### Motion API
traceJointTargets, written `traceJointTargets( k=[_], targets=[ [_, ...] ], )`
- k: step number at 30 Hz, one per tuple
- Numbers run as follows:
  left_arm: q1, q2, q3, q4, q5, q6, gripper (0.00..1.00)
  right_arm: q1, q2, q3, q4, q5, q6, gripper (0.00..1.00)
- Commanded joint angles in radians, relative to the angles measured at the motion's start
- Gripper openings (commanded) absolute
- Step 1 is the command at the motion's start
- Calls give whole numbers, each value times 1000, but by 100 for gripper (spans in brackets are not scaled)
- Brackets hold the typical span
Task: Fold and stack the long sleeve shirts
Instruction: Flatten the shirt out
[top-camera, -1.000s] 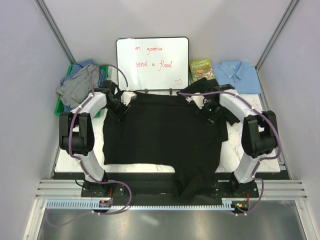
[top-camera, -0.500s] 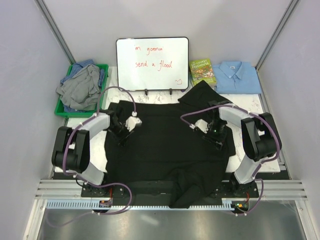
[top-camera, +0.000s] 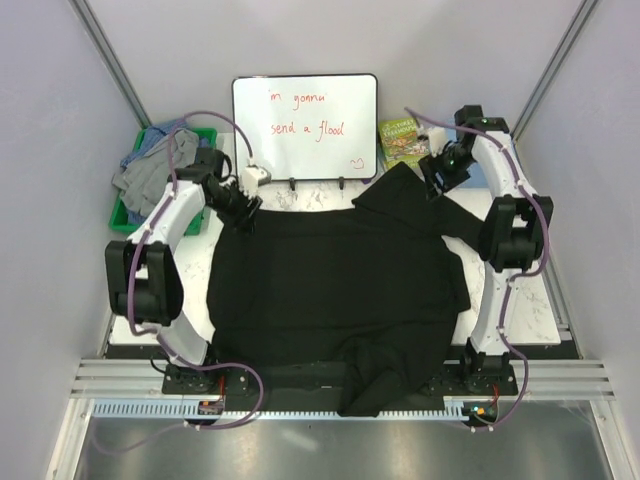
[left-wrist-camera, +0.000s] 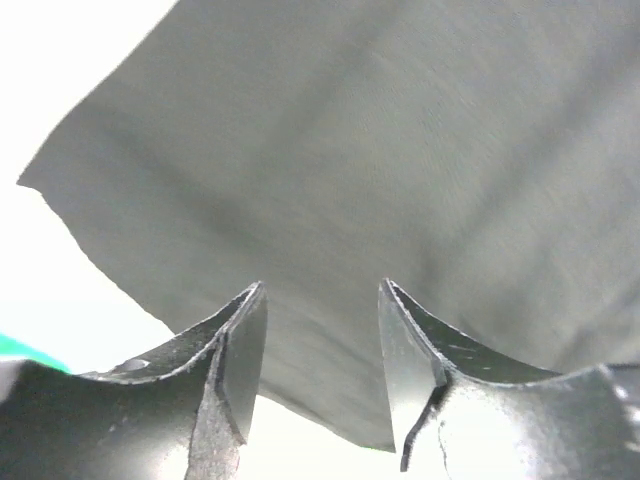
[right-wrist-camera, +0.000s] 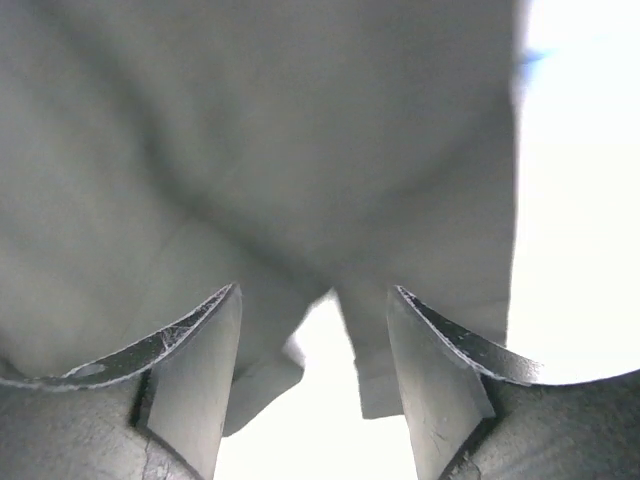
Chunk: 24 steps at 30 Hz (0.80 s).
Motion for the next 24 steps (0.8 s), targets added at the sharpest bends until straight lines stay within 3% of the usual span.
traceJointTargets(
  k=[1, 6, 9, 13, 18, 24],
  targets=[
    [67, 128, 168, 22, 62, -85, 57, -23, 172, 276, 90, -18, 213, 68],
    [94, 228, 281, 20, 39, -76, 58, 10, 296, 442, 207, -20, 244, 74],
    [100, 260, 336, 17, 25, -85, 59, 10, 279, 358, 322, -25, 264, 77],
    [104, 285, 390, -11, 4, -88, 59, -11, 253, 326, 218, 19, 164, 74],
    [104, 266, 378, -21, 2, -81, 59, -102, 53, 1, 75, 57, -47, 75],
    [104, 285, 341, -5, -4, -81, 59, -122, -21, -219, 119, 148, -51, 83]
  ],
)
